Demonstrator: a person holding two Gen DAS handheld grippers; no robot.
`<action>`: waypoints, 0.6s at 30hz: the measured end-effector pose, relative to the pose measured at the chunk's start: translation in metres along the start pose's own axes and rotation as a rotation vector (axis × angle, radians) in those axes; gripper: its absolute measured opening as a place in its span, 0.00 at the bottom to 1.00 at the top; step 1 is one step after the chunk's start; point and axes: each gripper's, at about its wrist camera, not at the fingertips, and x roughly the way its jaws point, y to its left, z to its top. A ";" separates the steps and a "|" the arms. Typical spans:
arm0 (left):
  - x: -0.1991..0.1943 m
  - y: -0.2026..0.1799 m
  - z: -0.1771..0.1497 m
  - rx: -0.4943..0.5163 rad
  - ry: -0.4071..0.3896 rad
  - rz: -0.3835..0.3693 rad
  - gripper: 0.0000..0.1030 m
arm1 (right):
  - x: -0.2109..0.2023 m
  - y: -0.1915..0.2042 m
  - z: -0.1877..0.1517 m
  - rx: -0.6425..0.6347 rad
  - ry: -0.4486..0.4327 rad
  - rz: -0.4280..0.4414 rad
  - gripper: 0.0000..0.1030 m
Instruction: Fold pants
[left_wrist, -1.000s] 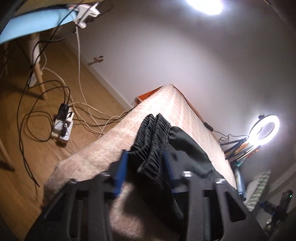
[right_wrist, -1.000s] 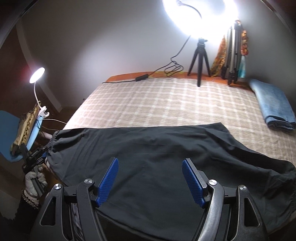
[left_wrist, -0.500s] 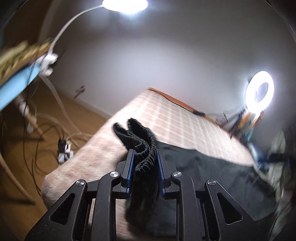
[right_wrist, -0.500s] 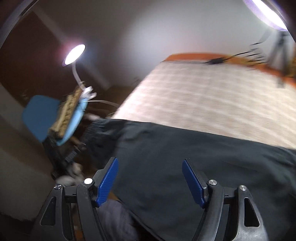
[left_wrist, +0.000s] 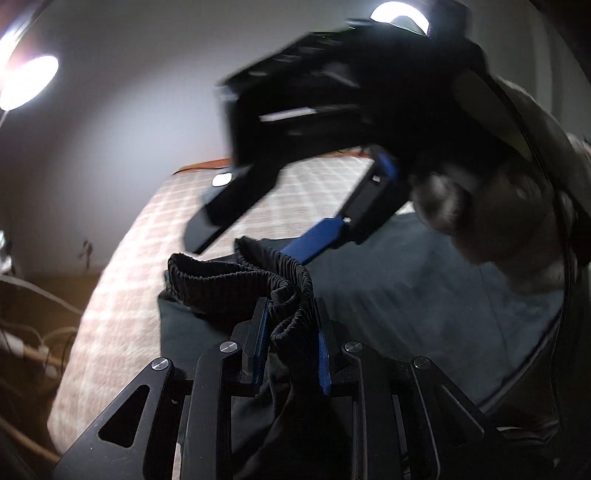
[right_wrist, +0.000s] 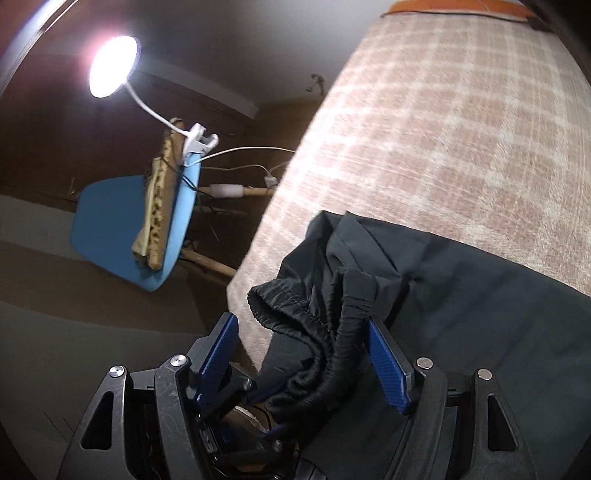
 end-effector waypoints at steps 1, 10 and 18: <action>0.002 -0.002 0.000 0.012 0.002 -0.008 0.19 | -0.003 -0.003 -0.002 0.000 0.002 0.004 0.72; 0.010 -0.029 0.003 0.128 0.000 -0.041 0.19 | -0.017 -0.007 -0.005 -0.062 -0.004 -0.109 0.75; -0.001 -0.018 0.002 0.076 -0.004 0.010 0.27 | -0.019 -0.032 -0.003 0.025 -0.032 -0.079 0.25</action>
